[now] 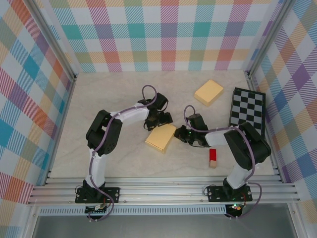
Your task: Fold the paper box
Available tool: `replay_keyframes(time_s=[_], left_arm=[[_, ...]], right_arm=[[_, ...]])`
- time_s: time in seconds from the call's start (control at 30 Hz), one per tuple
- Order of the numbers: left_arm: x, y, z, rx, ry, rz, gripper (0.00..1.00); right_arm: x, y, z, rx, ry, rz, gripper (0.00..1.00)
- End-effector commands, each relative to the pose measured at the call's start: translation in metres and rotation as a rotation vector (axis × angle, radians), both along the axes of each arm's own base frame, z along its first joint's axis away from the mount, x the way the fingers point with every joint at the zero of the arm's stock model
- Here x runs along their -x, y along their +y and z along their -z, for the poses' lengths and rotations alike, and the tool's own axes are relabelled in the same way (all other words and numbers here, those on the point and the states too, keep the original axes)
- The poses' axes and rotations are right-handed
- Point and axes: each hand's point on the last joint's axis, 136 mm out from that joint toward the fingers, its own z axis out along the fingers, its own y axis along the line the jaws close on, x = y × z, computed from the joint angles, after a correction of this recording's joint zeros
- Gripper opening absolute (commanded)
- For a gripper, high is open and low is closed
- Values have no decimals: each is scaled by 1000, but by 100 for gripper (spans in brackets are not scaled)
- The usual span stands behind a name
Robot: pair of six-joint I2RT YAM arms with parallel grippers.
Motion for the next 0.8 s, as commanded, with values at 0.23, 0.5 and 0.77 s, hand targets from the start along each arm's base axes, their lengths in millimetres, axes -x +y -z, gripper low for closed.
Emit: replay_keyframes(time_s=[0.23,0.5,0.77], left_arm=[[-16,61,-25,-19,-26,-104,92],[5,56,-48,176,-113,-6,94],[57,28,-25,143,-111,113,93]], right_arm=[[13,-44,-36,202,-64,-37,13],[58,-26,-42,97,44,-90,14],[84,16,-23,36,137,-158,13]])
